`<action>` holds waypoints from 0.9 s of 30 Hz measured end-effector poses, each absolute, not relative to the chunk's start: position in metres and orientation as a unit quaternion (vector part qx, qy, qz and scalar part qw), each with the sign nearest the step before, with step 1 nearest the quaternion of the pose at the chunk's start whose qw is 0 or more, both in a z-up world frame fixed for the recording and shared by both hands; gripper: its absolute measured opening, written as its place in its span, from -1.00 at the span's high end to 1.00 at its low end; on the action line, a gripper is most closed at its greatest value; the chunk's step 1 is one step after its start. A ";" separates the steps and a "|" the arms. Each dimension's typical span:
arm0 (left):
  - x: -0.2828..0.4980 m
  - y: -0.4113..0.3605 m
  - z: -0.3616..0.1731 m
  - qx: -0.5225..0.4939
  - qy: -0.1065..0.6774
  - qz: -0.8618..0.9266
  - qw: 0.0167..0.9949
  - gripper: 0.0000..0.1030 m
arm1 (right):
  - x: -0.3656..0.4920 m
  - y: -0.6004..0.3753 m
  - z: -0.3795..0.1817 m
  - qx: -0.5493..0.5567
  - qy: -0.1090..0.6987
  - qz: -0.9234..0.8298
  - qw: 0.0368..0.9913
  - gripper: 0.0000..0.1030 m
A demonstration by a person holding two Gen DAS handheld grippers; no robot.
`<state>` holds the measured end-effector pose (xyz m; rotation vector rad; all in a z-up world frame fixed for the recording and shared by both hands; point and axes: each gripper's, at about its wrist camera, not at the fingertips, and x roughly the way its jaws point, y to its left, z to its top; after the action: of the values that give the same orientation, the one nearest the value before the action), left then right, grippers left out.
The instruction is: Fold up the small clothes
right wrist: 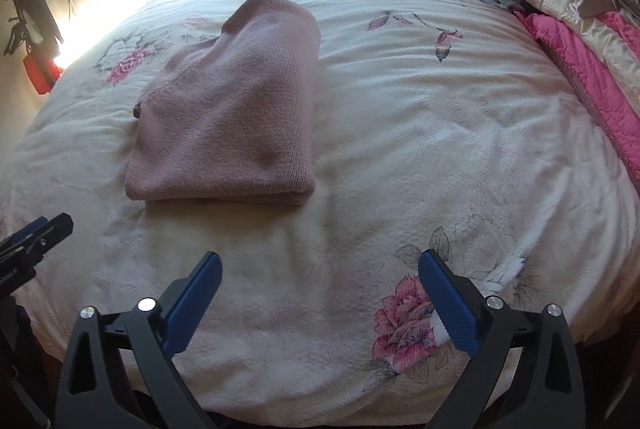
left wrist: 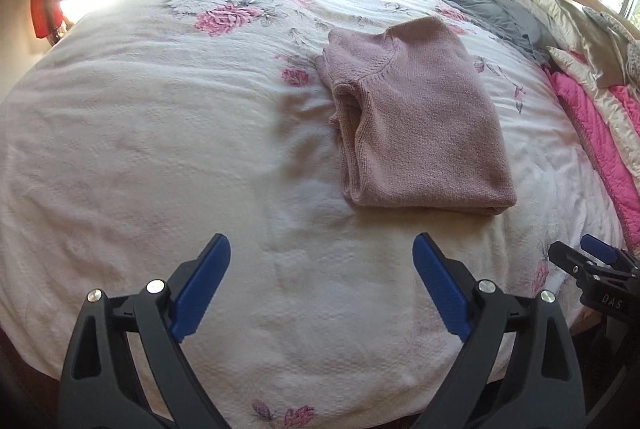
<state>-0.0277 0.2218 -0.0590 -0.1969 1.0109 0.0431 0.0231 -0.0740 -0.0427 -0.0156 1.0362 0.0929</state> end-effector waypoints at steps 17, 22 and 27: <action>-0.071 0.207 -0.031 -0.062 0.461 0.038 0.884 -0.80 | -0.016 -0.058 -0.011 -0.003 0.481 0.041 0.876 -0.92; -0.079 0.205 -0.023 -0.054 0.453 0.045 0.889 -0.80 | -0.023 -0.054 -0.004 -0.020 0.470 0.031 0.882 -0.92; -0.083 0.201 -0.018 -0.039 0.445 0.052 0.893 -0.80 | -0.027 -0.053 0.001 -0.028 0.462 0.027 0.886 -0.92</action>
<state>-0.0827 0.2007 -0.0184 -0.0801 0.9236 0.1072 -0.0273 -0.0535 0.0005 -0.0590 0.9609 0.0563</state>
